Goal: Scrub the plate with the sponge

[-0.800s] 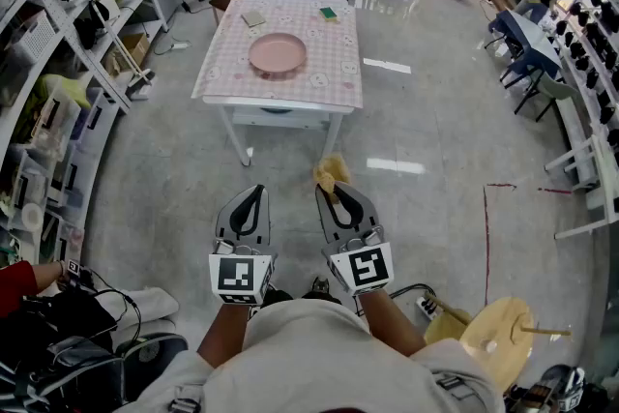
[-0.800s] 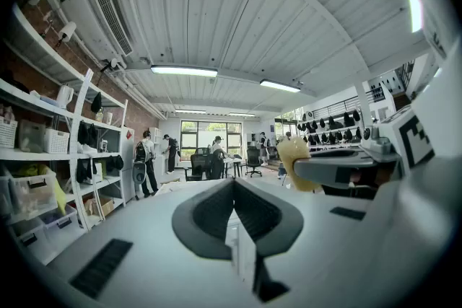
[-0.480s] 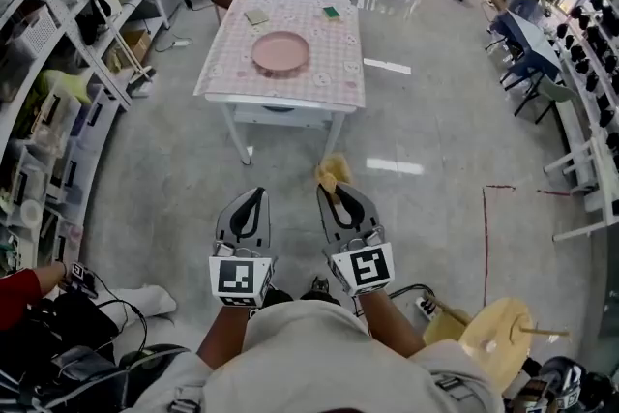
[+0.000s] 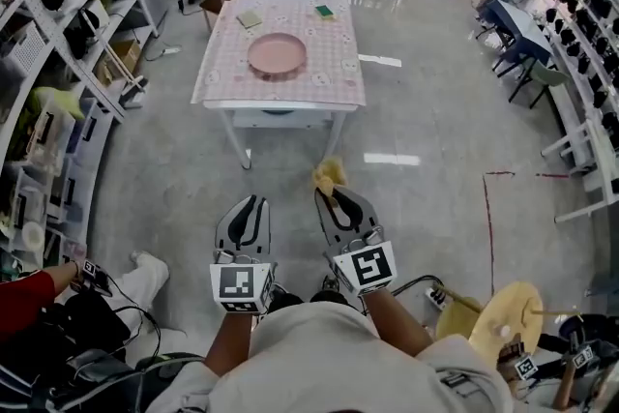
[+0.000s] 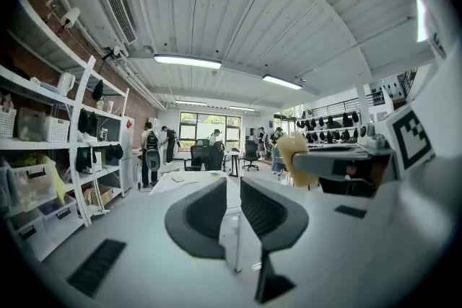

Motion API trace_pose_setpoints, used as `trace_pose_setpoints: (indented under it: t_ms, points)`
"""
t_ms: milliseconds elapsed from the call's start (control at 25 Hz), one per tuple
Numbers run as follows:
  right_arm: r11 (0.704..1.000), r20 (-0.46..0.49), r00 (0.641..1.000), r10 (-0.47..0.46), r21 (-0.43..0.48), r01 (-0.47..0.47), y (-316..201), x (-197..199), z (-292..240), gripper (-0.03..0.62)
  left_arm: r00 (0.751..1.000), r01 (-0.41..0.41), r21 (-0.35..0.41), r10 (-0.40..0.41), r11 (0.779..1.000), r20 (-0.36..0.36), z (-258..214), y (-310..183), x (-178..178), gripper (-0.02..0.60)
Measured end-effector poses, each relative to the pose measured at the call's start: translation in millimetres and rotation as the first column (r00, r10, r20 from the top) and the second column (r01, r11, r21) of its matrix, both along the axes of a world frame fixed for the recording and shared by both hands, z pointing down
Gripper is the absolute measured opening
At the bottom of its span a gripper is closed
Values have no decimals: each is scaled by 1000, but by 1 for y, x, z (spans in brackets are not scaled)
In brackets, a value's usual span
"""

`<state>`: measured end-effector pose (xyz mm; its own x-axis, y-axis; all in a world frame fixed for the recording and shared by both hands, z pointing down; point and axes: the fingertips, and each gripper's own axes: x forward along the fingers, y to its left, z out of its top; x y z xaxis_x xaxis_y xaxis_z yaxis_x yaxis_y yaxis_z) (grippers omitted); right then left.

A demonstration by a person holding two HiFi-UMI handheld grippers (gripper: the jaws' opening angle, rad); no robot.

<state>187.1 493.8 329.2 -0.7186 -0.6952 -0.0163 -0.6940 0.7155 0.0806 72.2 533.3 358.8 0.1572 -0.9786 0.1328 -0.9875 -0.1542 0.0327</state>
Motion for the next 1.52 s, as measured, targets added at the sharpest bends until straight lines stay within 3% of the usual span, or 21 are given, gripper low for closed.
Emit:
trace_pose_setpoints:
  t_ms: [320, 560, 760, 1120, 1280, 1520]
  points:
    - [1000, -29, 1000, 7, -21, -8, 2, -36, 11, 57, 999, -32, -23, 31, 999, -17, 15, -9, -37, 64]
    - [998, -27, 999, 17, -64, -19, -36, -49, 19, 57, 999, -34, -54, 32, 998, -36, 25, -43, -52, 63]
    - [998, -26, 1000, -3, -66, 2, -99, -64, 33, 57, 1000, -3, -55, 2, 998, -24, 36, -102, -69, 61]
    - [998, -17, 999, -32, -52, 31, -245, -51, 18, 57, 1000, 22, -67, -21, 998, 8, 22, -248, -64, 61]
    - [995, -8, 1000, -27, -91, 27, -293, -36, 24, 57, 999, 43, -101, -43, 994, -4, 27, -289, -57, 61]
    - [992, 16, 999, -34, -118, 35, -354, -56, 37, 58, 999, 45, -143, -42, 989, 20, 38, -346, -79, 61]
